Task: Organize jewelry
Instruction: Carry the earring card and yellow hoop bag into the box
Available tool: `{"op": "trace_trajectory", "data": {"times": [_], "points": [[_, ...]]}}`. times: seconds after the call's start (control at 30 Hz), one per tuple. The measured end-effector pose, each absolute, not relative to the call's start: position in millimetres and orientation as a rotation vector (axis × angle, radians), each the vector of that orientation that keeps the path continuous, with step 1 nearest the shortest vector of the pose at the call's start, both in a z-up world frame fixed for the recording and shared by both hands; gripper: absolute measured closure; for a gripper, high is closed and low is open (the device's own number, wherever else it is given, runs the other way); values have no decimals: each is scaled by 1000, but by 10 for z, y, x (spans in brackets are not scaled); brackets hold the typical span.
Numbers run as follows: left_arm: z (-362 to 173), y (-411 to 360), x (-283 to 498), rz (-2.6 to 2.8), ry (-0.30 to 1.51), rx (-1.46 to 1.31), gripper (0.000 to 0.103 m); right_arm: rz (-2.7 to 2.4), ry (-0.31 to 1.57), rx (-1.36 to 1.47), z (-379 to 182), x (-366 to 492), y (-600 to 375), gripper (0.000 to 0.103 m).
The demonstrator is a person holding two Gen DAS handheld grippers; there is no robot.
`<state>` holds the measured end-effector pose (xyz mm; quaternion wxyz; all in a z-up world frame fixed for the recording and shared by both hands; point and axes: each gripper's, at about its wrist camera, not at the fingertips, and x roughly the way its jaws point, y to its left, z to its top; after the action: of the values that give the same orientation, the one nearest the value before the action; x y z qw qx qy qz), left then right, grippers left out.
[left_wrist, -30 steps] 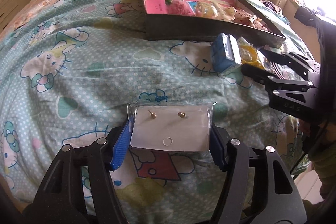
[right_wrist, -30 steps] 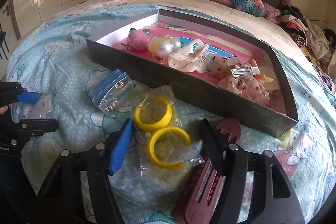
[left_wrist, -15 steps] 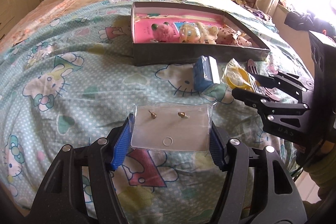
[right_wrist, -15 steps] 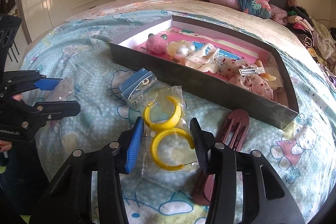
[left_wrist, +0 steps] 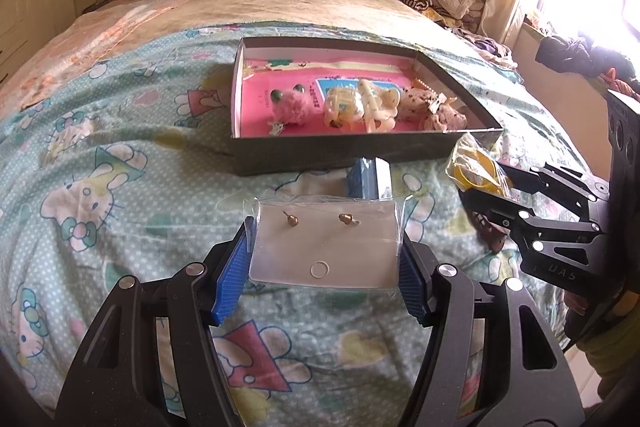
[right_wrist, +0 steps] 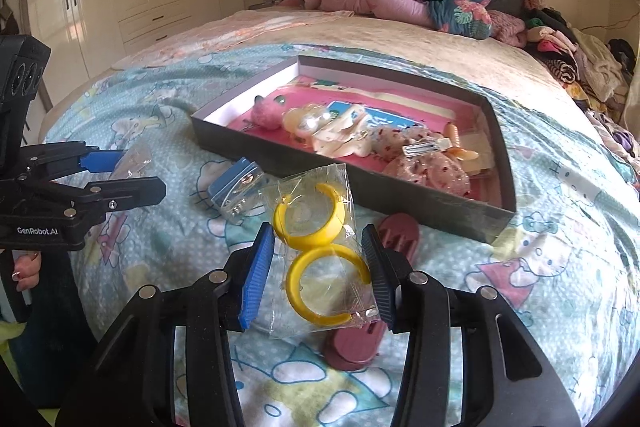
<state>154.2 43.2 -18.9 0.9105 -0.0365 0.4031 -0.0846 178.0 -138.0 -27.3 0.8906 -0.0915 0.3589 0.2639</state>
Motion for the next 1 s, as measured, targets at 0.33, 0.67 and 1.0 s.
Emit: {"op": "trace_trajectory", "data": {"times": [0.33, 0.67, 1.0], "points": [[-4, 316, 1728, -193, 783, -82, 48, 506, 727, -162, -198, 1840, -1535, 59], [130, 216, 1915, -212, 745, -84, 48, 458, 704, -137, -114, 1954, -1730, 59], [119, 144, 2105, -225, 741, -92, 48, 419, 690, -121, -64, 2131, -1825, 59]]}}
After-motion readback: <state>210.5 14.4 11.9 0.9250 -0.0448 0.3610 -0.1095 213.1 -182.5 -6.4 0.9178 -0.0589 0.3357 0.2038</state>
